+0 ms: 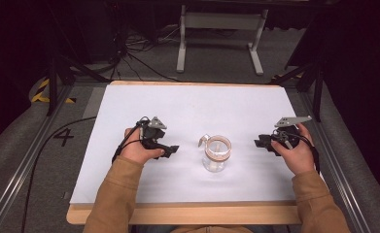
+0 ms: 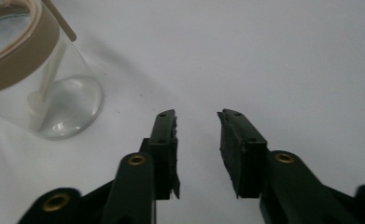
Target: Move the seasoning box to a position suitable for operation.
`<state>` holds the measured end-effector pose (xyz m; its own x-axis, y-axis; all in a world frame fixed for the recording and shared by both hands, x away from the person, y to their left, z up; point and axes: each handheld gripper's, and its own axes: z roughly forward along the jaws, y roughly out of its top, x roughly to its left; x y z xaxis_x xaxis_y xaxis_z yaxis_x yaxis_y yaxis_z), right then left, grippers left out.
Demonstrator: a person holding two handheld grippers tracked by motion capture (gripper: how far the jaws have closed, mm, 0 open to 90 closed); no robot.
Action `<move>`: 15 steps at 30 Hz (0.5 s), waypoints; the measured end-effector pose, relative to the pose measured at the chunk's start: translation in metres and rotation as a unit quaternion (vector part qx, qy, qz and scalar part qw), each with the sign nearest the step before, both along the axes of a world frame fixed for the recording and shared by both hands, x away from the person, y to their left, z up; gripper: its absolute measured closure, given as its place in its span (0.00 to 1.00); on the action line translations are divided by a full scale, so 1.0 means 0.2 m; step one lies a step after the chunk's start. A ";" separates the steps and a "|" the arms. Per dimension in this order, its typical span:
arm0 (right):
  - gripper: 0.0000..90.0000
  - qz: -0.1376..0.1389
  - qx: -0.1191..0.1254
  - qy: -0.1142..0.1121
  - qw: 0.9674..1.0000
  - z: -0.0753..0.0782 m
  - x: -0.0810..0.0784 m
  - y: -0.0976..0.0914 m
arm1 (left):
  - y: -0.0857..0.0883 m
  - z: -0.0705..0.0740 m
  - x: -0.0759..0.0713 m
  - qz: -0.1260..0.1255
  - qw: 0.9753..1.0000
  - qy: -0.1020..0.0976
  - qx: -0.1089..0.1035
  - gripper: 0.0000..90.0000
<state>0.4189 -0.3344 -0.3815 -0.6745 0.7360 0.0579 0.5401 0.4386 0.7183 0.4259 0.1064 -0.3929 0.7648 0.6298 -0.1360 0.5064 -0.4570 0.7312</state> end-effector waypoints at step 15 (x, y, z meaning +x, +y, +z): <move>1.00 0.024 0.027 -0.016 0.999 -0.01 -0.04 0.02 | -0.04 0.10 -0.04 0.004 1.000 -0.027 0.007 0.68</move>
<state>0.4104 -0.3309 -0.3833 -0.7112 0.6990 0.0747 0.4958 0.4235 0.7582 0.4178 0.0988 -0.3729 0.7656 0.6375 -0.0860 0.4698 -0.4628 0.7517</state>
